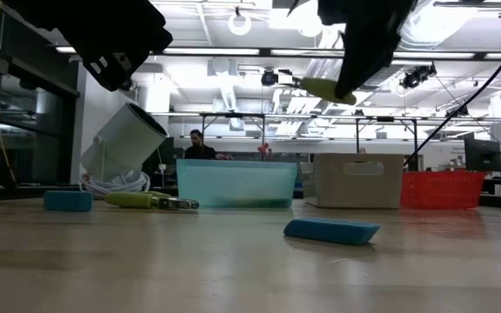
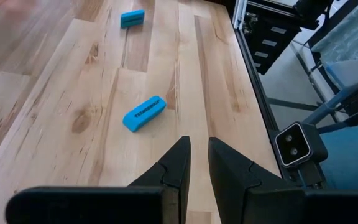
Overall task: Pick & Place School Supplies
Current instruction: Put the right green puncher into the gray bin
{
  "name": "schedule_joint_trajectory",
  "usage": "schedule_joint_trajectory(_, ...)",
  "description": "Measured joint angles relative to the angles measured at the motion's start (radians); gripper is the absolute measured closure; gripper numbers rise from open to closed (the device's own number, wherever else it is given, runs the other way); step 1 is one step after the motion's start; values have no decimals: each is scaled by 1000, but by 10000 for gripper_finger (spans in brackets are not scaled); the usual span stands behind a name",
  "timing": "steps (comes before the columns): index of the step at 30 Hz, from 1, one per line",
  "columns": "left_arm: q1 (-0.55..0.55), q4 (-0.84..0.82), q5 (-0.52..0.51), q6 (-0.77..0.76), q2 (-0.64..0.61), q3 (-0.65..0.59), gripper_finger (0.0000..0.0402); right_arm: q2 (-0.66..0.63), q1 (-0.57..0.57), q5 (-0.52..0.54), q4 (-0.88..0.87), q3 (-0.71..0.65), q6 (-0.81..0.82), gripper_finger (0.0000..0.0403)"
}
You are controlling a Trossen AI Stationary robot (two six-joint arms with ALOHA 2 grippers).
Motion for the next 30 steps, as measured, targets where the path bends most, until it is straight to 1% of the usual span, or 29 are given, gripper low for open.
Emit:
schedule_joint_trajectory(5, -3, -1, 0, -14, 0, 0, 348, 0, -100, 42, -46, 0, 82, 367)
schedule_joint_trajectory(11, -22, -1, 0, -23, 0, 0, 348, 0, -184, 36, -65, 0, 154, 367)
schedule_joint_trajectory(21, -53, -1, 1, -23, 0, 0, 348, 15, -217, 29, -66, -7, 177, 367)
schedule_joint_trajectory(26, -54, -2, 1, -23, 0, 0, 348, 30, -224, -3, -44, -41, 164, 367)
schedule_joint_trajectory(30, -54, -2, 1, -23, 0, 0, 348, 30, -237, -46, -23, -90, 188, 367)
